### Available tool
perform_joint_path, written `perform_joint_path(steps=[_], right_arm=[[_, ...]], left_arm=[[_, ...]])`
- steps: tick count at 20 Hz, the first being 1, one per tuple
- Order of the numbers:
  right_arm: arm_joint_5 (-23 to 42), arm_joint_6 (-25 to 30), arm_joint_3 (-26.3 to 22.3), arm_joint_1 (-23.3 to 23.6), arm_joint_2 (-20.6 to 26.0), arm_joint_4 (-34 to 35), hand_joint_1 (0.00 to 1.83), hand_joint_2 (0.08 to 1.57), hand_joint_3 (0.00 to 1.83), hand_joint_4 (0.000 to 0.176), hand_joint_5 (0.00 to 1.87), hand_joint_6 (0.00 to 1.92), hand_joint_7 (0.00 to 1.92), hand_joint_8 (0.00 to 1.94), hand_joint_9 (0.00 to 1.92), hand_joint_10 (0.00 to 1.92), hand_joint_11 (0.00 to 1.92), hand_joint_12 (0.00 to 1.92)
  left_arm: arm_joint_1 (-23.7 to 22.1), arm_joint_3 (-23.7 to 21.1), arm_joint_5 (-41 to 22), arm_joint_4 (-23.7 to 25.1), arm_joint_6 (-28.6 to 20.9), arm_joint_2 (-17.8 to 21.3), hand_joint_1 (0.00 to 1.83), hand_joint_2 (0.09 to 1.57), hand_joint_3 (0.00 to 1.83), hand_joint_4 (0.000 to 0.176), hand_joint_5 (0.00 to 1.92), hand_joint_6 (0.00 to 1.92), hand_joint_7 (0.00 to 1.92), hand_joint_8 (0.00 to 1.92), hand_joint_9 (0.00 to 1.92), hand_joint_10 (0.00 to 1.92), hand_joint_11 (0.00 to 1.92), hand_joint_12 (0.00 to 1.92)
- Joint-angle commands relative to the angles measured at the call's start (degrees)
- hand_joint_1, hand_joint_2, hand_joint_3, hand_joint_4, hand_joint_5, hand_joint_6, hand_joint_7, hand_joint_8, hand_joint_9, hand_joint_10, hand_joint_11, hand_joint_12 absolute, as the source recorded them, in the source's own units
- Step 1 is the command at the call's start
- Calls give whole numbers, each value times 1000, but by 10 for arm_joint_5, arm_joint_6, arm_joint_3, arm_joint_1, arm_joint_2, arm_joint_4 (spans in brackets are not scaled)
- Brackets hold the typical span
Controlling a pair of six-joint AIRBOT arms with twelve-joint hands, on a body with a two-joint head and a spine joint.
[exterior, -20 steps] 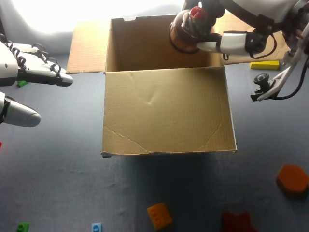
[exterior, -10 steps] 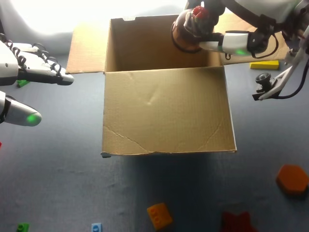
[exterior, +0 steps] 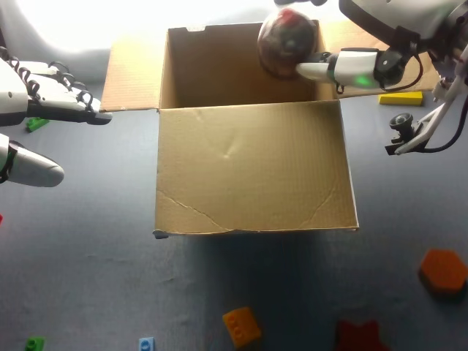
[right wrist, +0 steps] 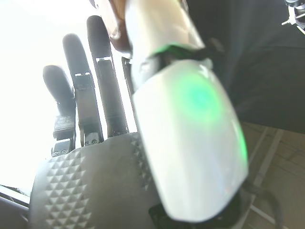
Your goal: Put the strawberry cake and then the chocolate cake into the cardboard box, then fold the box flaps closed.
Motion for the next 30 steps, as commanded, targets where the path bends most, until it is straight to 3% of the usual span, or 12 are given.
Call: perform_joint_path(steps=[1, 4, 9, 10, 11, 12, 15, 19, 21, 24, 27, 30], right_arm=[[74, 1, 1, 7, 8, -9, 660, 1085, 0, 0, 161, 5, 259, 0, 239, 287, 0, 1336], [72, 1, 1, 1, 8, -16, 554, 998, 0, 0, 22, 1, 82, 4, 94, 80, 0, 765], [56, 3, -15, 31, 51, 11, 474, 986, 0, 0, 13, 1, 49, 0, 61, 10, 0, 245], [43, 1, -21, 39, 66, 29, 457, 989, 1, 0, 11, 0, 42, 0, 46, 2, 0, 194], [34, 0, -28, 43, 83, 36, 424, 991, 0, 0, 28, 4, 60, 2, 57, 5, 0, 265], [29, -9, -34, 43, 99, 40, 346, 1015, 6, 0, 29, 2, 51, 0, 47, 1, 0, 143], [6, -47, -44, 39, 135, 65, 103, 1111, 22, 0, 4, 0, 44, 0, 20, 1, 0, 14], [-13, -96, -45, 21, 180, 105, 83, 1144, 23, 0, 32, 12, 80, 13, 28, 7, 0, 0], [-15, -127, -46, 5, 193, 136, 41, 1159, 24, 0, 32, 10, 90, 13, 40, 11, 0, 0], [-15, -241, -46, -17, 195, 214, 18, 1170, 23, 0, 38, 10, 91, 9, 43, 11, 0, 0], [-10, -441, -46, -36, 173, 369, 0, 1164, 15, 0, 26, 4, 77, 1, 53, 14, 12, 6], [-7, -508, -46, -48, 160, 415, 0, 1163, 13, 0, 27, 4, 75, 0, 54, 13, 14, 8]], left_arm=[[-6, 2, -9, -41, 1, 5, 0, 1214, 0, 13, 132, 3, 170, 2, 182, 0, 0, 739], [-14, 3, -1, -43, 1, 5, 0, 1210, 0, 15, 125, 1, 160, 2, 171, 1, 0, 741], [-39, 1, -1, -44, 0, 6, 0, 1217, 0, 11, 144, 4, 180, 4, 193, 9, 0, 766], [-42, 0, -1, -44, -1, 7, 0, 1218, 0, 10, 129, 1, 159, 1, 183, 3, 0, 748], [-46, 0, -2, -44, -3, 7, 0, 1213, 0, 8, 119, 0, 146, 0, 178, 1, 0, 742], [-50, -1, -3, -44, -5, 7, 0, 1212, 0, 6, 157, 13, 179, 9, 211, 12, 0, 834], [-65, -8, -4, -44, -7, 10, 0, 1203, 0, 13, 113, 3, 130, 0, 144, 3, 0, 678], [-93, -18, -4, -43, -8, 14, 0, 1217, 3, 2, 116, 5, 145, 7, 150, 7, 0, 664], [-105, -24, -4, -41, -9, 16, 0, 1215, 2, 6, 123, 8, 148, 7, 146, 4, 0, 659], [-128, -35, -5, -25, -11, 18, 0, 1210, 0, 5, 148, 11, 160, 5, 155, 6, 0, 646], [-148, -51, -7, -6, -11, 18, 0, 1219, 3, 3, 142, 6, 152, 0, 149, 2, 0, 648], [-164, -73, -9, 29, -11, 21, 21, 1221, 2, 7, 159, 6, 171, 3, 173, 6, 0, 680]])
